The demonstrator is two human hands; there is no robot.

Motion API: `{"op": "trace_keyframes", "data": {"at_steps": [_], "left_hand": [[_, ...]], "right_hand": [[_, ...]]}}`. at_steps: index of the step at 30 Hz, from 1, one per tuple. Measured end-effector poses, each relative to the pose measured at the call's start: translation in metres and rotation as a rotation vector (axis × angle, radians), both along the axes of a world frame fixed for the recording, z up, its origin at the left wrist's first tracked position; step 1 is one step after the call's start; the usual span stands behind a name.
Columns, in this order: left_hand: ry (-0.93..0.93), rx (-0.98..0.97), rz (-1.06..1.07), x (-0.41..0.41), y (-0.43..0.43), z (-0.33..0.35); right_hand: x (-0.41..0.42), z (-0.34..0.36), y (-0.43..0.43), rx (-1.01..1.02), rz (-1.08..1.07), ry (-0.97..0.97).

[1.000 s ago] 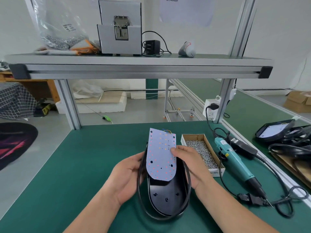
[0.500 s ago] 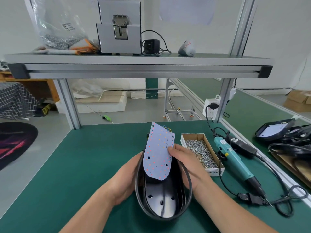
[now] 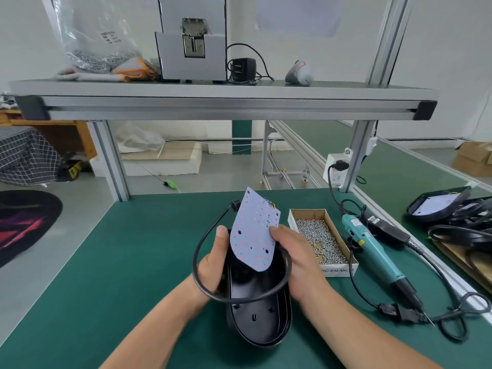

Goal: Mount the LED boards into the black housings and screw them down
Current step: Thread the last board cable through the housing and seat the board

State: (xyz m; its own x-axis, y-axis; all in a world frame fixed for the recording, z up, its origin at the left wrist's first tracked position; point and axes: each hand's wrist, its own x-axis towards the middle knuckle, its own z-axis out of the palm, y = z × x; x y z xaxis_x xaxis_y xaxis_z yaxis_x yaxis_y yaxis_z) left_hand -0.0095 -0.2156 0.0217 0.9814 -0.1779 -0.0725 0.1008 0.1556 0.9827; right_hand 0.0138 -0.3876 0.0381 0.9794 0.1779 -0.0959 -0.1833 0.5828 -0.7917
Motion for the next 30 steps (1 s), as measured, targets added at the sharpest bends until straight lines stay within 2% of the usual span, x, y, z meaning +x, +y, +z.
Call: {"op": "trace_keyframes", "data": {"at_steps": [2,7,11,15,18,23,25,28,29,30], "left_hand": [[-0.009,0.022,0.0,-0.003,0.004,0.002],[0.028,0.32,-0.064,-0.011,0.019,0.002],[-0.1,0.5,0.045,-0.008,0.023,0.002],[-0.169,0.49,0.126,-0.005,0.025,0.003],[-0.26,0.453,0.135,-0.004,0.027,0.002],[-0.174,0.488,0.181,0.002,0.037,-0.009],[-0.212,0.598,0.233,0.004,0.044,-0.005],[-0.099,0.79,0.399,0.008,0.055,-0.003],[-0.052,0.749,0.454,0.01,0.057,-0.005],[-0.001,0.6,0.504,0.012,0.058,-0.006]], "right_hand": [[0.001,-0.003,0.0,0.021,0.022,-0.008],[0.007,-0.004,-0.009,0.022,-0.025,-0.014],[0.009,-0.001,-0.018,0.035,0.0,0.01],[0.004,-0.006,-0.014,-0.142,0.126,0.019],[0.001,-0.012,-0.004,-0.171,0.174,0.038],[0.006,-0.009,-0.008,-0.191,0.036,0.039],[0.009,-0.006,-0.016,-0.174,-0.026,0.058],[0.011,-0.003,-0.025,-0.131,-0.062,0.073],[0.011,-0.004,-0.025,-0.14,-0.067,0.07],[0.011,-0.005,-0.024,-0.152,-0.067,0.065]]}}
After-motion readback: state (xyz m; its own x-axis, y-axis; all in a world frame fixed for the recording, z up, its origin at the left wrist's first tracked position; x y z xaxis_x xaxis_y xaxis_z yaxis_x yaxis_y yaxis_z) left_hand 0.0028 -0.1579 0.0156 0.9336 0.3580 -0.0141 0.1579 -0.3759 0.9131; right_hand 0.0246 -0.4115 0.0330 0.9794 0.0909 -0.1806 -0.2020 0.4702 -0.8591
